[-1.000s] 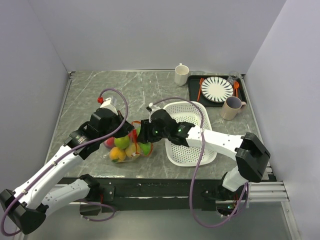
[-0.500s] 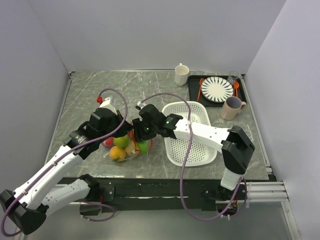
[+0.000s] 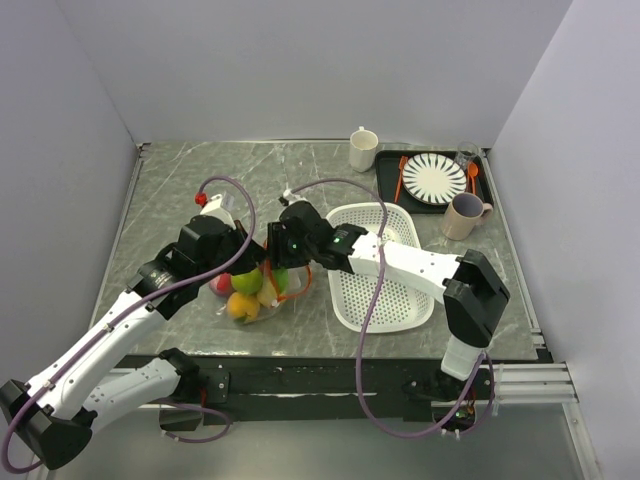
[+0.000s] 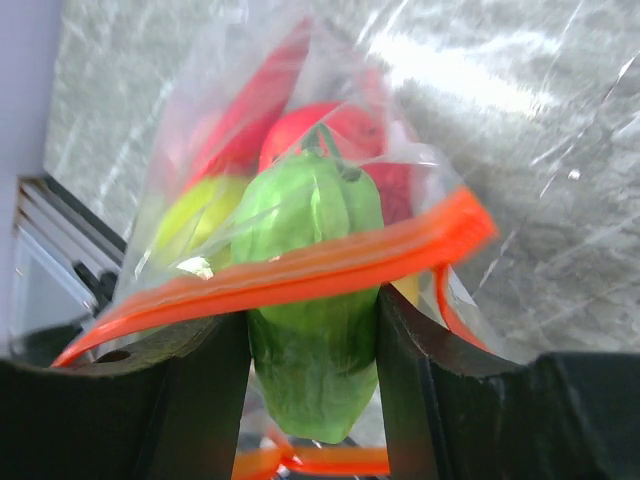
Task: Place the food in the zip-top bag and seal the zipper
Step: Place the fake vegetable in the zipper food storage bag.
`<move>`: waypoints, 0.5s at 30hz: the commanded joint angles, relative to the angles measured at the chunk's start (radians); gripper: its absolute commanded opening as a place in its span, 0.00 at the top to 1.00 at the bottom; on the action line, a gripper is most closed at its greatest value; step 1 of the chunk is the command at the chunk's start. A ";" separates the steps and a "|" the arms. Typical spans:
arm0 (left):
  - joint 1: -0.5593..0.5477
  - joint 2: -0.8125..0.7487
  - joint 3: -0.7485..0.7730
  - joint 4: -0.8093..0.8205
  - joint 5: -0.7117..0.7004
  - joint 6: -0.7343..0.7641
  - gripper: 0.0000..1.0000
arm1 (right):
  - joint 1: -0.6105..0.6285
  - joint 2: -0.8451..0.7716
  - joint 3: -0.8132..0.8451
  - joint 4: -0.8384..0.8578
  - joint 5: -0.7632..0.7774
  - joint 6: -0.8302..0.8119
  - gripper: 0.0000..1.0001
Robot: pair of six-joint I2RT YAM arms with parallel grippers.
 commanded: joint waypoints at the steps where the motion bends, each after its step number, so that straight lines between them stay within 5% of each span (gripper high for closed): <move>1: -0.004 -0.018 0.018 0.059 0.055 -0.010 0.99 | -0.027 -0.039 0.002 0.099 0.057 0.062 0.60; 6: -0.006 -0.026 0.018 0.061 0.048 -0.021 0.99 | -0.027 -0.017 0.017 0.119 -0.096 0.025 0.56; 12: -0.006 -0.035 0.035 0.035 -0.023 -0.037 0.99 | -0.029 -0.039 -0.015 0.106 -0.165 -0.013 0.26; 15: -0.006 -0.033 0.041 0.013 -0.058 -0.051 0.99 | -0.027 -0.069 -0.031 0.083 -0.141 -0.019 0.19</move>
